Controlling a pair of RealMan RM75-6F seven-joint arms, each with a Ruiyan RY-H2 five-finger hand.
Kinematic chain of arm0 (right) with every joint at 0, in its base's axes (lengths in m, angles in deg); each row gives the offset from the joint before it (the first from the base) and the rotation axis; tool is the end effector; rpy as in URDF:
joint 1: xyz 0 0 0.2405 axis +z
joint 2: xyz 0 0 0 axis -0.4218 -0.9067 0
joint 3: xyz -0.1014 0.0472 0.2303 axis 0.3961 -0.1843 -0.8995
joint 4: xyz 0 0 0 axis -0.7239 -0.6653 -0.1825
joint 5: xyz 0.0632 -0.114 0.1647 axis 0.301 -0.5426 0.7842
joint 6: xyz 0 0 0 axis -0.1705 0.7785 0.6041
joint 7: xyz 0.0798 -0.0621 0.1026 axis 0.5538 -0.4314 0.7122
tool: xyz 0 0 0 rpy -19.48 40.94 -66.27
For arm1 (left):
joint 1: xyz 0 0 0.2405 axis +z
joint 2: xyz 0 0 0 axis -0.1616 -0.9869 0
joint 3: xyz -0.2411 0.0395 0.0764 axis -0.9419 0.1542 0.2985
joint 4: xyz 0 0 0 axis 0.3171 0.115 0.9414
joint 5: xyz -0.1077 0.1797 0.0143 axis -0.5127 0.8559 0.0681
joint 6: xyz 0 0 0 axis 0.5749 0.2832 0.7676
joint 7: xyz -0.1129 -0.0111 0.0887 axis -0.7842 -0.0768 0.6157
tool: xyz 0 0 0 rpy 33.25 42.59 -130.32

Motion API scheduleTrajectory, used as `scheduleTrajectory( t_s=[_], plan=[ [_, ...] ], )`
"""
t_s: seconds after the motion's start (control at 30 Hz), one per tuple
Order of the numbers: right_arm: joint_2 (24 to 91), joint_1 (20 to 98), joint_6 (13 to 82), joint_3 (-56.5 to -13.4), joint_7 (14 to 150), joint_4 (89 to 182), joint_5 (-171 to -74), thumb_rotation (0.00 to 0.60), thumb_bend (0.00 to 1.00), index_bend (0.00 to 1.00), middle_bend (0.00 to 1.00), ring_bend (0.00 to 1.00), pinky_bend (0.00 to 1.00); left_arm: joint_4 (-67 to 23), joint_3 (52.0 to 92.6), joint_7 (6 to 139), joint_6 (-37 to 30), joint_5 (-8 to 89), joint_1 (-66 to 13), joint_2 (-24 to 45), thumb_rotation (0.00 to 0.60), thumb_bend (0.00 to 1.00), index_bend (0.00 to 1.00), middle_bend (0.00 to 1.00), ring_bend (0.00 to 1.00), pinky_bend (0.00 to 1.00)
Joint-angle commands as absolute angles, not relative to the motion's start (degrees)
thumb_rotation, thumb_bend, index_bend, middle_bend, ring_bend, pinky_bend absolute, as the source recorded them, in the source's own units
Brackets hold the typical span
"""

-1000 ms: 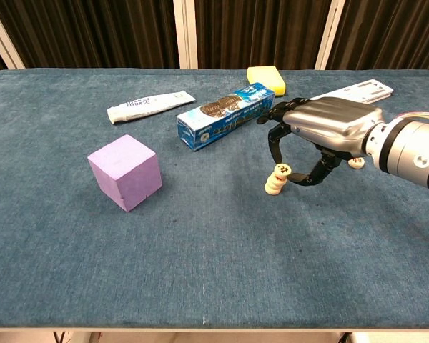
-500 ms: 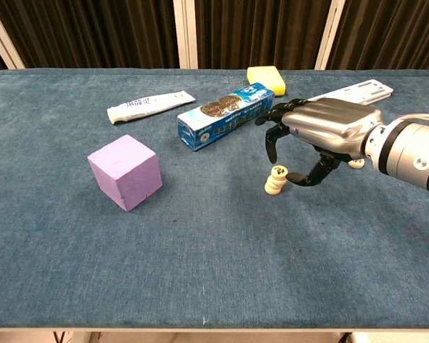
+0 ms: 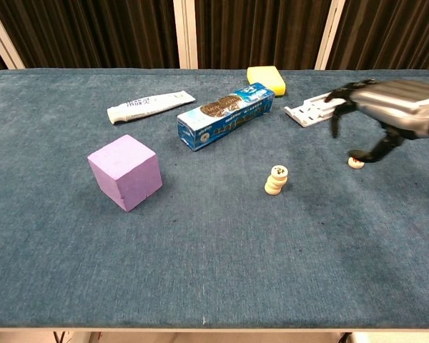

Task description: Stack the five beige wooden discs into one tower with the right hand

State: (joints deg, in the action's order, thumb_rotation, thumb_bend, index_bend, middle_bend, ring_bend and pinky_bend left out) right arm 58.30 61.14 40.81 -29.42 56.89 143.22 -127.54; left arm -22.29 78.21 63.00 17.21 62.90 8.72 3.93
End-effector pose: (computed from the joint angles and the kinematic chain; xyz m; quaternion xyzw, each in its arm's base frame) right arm -0.2152 -0.3245 0.0071 0.7655 -0.3280 0.2912 0.4708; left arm -0.3738 0.1545 0.1227 -0.5491 -0.4325 -0.3682 0.6131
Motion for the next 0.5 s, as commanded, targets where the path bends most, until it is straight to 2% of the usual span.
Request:
scheduleTrajectory(
  t_s=[0.03,0.5],
  plan=[
    [58.7,60.2,39.6,-29.1,57.8,140.1,-125.6,0.600,0.46,0.47,0.14,0.04,0.08,-22.5,78.2,63.3,17.2,63.0,8.6,3.8,0.600,0.05,0.09,0.08,0.02,0.00],
    [62.2,60.7,36.3,-29.6,60.0,133.2,-125.2,0.600,0.47,0.48,0.14,0.04,0.08,-24.4,78.2,64.8,17.5,62.9,8.6,2.9,0.600,0.05,0.09,0.08,0.02,0.00]
  ],
)
